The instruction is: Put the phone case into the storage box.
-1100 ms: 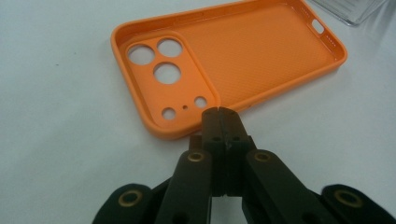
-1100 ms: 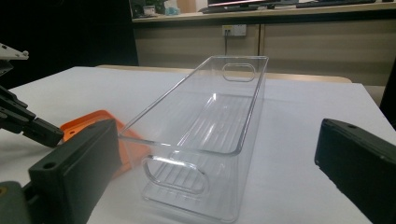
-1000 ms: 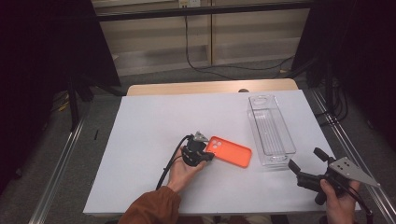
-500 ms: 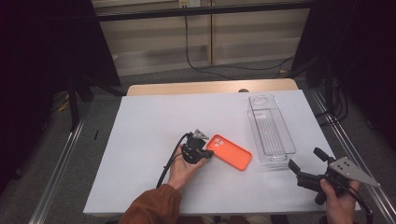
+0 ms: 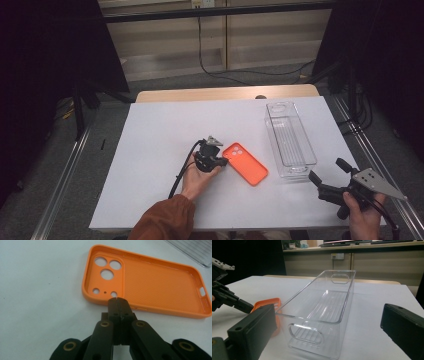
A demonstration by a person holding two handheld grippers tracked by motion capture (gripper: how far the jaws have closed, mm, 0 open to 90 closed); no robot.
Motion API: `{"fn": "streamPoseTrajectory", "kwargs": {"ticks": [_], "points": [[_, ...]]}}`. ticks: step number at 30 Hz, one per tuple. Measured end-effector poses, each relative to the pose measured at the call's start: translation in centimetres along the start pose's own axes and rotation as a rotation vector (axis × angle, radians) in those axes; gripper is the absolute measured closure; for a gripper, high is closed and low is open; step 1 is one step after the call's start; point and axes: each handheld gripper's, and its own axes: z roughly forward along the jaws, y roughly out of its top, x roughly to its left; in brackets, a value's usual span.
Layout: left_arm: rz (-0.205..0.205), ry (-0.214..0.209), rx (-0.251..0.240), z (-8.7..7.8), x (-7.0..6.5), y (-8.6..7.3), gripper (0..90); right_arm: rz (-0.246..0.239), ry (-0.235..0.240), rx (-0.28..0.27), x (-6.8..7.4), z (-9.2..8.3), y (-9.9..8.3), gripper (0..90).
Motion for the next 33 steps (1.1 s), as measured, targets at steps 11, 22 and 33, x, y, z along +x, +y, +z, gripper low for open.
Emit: {"fn": "streamPoseTrajectory", "kwargs": {"ticks": [11, 22, 33], "points": [[-0.007, 0.01, -0.009, 0.22, 0.33, 0.44, 90.0, 0.001, 0.0, 0.001, -0.01, -0.02, 0.0, 0.0], [-0.008, 0.012, -0.018, 0.49, 0.46, 0.56, 90.0, -0.001, 0.003, 0.0, 0.0, 0.01, -0.01, 0.0], [-0.014, 0.024, -0.026, 0.81, 0.55, 0.86, 90.0, -0.002, 0.004, 0.001, 0.0, 0.0, -0.01, 0.0]]}}
